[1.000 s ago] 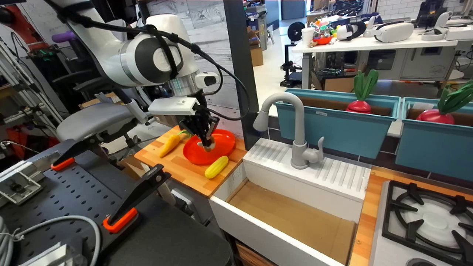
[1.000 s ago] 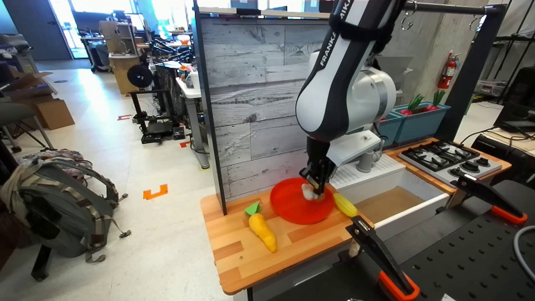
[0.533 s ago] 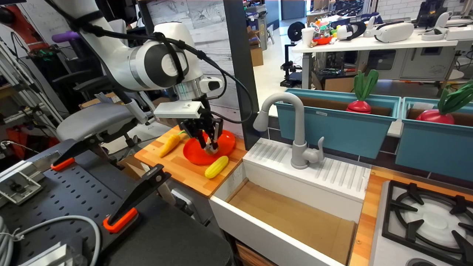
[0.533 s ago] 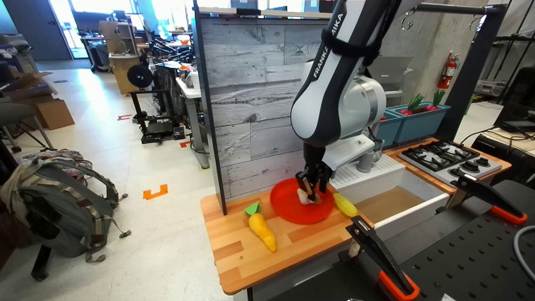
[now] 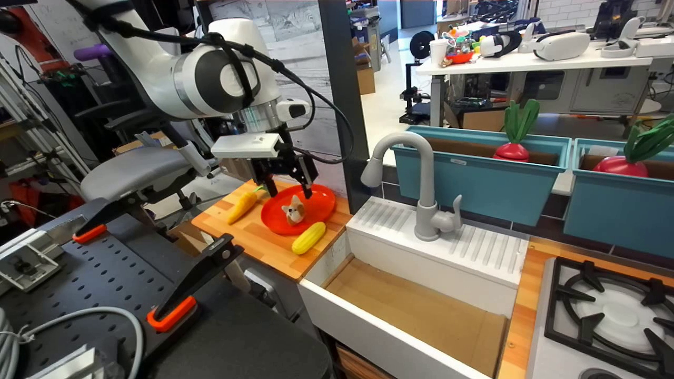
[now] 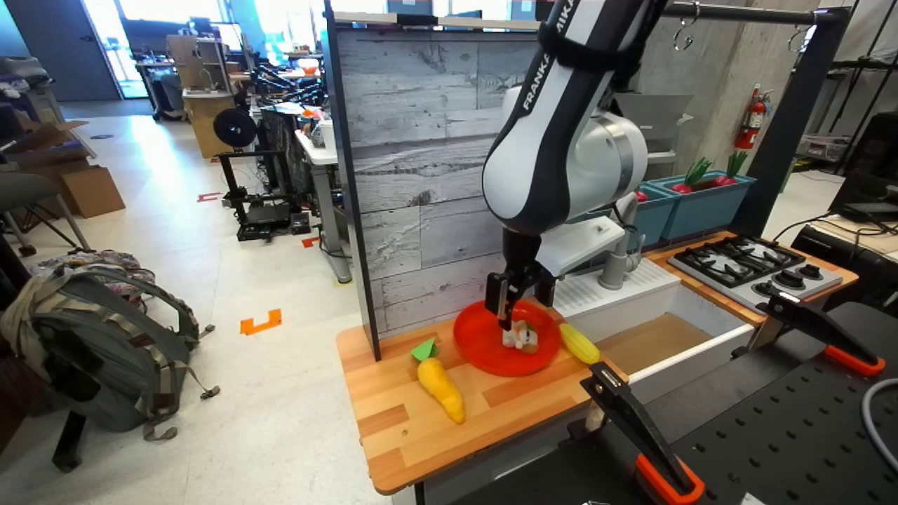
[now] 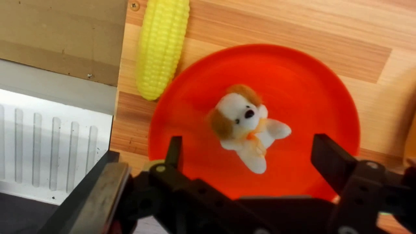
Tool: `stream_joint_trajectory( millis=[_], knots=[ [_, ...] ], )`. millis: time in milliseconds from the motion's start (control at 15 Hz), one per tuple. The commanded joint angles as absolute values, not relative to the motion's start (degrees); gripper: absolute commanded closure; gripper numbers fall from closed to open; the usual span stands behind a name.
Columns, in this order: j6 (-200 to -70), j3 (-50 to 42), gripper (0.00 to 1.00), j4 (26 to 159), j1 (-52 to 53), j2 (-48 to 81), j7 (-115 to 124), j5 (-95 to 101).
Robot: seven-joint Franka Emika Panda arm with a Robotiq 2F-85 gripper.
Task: Put the brown doll on the orange plate
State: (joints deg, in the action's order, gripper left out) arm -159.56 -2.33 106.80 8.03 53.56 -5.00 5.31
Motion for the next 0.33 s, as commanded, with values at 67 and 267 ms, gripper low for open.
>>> stream_joint_trajectory(
  millis=[67,267],
  knots=[
    [-161.0,-1.15,0.0,109.73,7.21,50.44,-4.39,6.18],
    [-161.64,-0.64,0.0,113.45,6.79,46.43,-4.45,6.09]
  ],
)
